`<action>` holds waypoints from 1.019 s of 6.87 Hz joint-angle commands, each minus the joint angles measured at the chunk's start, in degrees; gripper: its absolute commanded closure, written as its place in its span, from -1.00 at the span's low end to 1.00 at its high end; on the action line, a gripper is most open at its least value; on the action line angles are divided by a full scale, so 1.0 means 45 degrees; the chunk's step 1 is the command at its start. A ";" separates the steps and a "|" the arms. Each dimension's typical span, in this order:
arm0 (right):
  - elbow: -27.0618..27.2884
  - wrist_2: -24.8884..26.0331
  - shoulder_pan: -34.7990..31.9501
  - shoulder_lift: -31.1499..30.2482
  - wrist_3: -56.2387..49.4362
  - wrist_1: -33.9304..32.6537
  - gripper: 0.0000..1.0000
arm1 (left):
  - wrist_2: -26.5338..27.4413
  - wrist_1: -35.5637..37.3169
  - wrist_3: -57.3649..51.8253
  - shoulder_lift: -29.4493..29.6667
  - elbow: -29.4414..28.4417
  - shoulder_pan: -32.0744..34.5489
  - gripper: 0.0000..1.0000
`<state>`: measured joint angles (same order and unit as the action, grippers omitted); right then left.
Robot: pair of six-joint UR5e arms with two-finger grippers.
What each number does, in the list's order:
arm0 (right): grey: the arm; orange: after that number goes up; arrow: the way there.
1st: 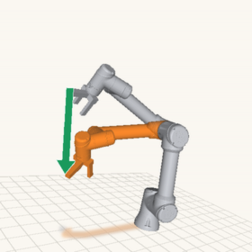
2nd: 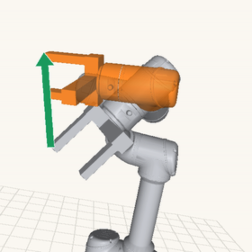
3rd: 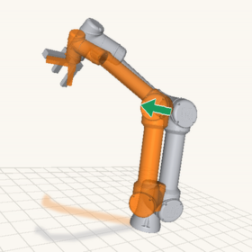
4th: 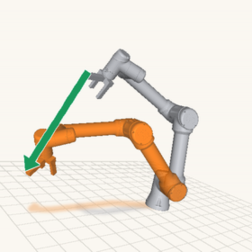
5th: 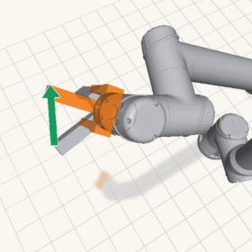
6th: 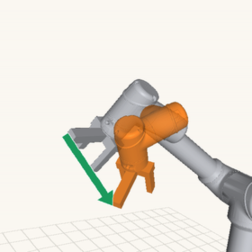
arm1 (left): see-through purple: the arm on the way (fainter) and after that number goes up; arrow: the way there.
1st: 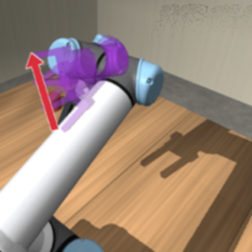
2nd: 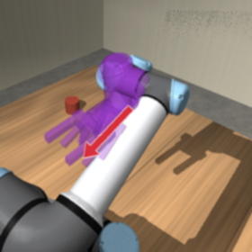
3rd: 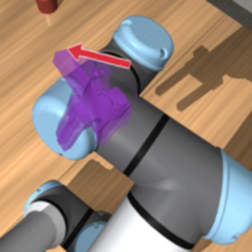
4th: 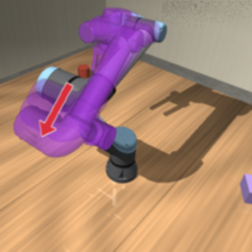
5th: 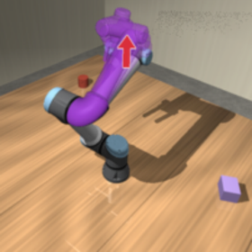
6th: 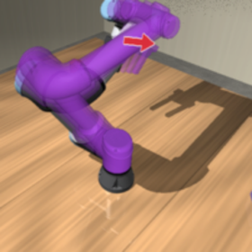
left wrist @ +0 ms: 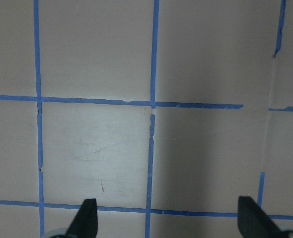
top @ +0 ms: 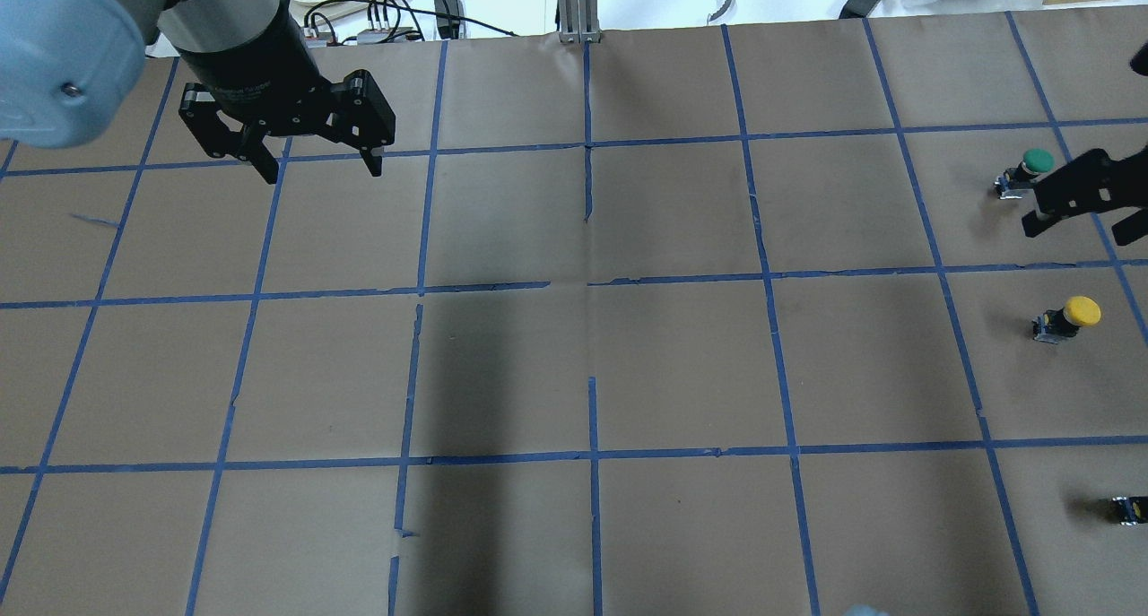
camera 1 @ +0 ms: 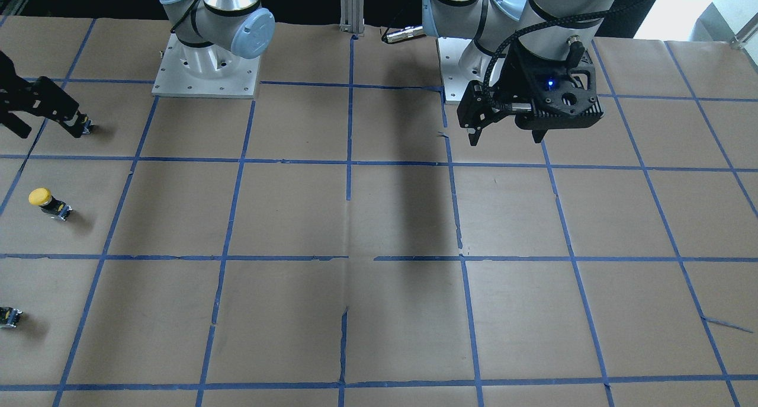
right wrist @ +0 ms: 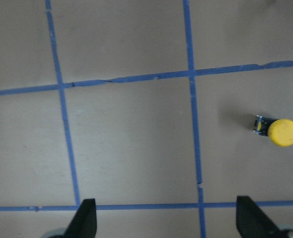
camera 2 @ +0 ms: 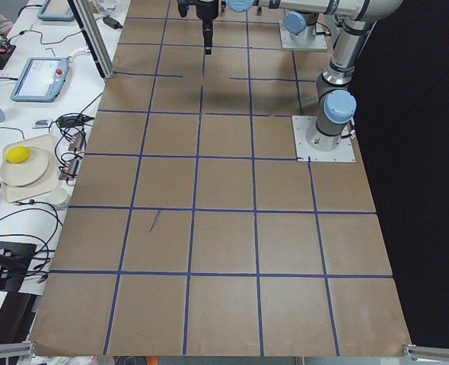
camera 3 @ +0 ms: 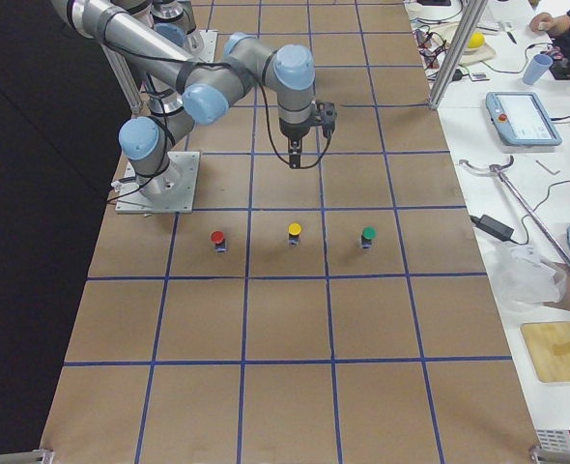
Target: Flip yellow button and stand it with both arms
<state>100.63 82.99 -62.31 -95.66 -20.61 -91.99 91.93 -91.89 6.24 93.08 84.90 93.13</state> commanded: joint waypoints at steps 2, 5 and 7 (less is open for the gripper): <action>-0.1794 0.0735 -0.5279 -0.0069 0.7011 0.1672 -1.00 | 0.0001 -0.0010 0.0000 -0.0020 0.0000 0.0008 -1.00; -0.1233 0.1461 -0.6545 -0.0811 0.7375 0.1770 -1.00 | 0.0001 -0.0010 0.0000 -0.0001 0.0000 0.0008 -1.00; -0.1112 0.1558 -0.6389 -0.0949 0.7355 0.1672 -1.00 | 0.0020 -0.0049 0.0000 -0.0040 0.0019 0.0008 -1.00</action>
<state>95.25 89.80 -91.31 -99.61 12.50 -84.25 91.99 -92.05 6.23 93.00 84.92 93.16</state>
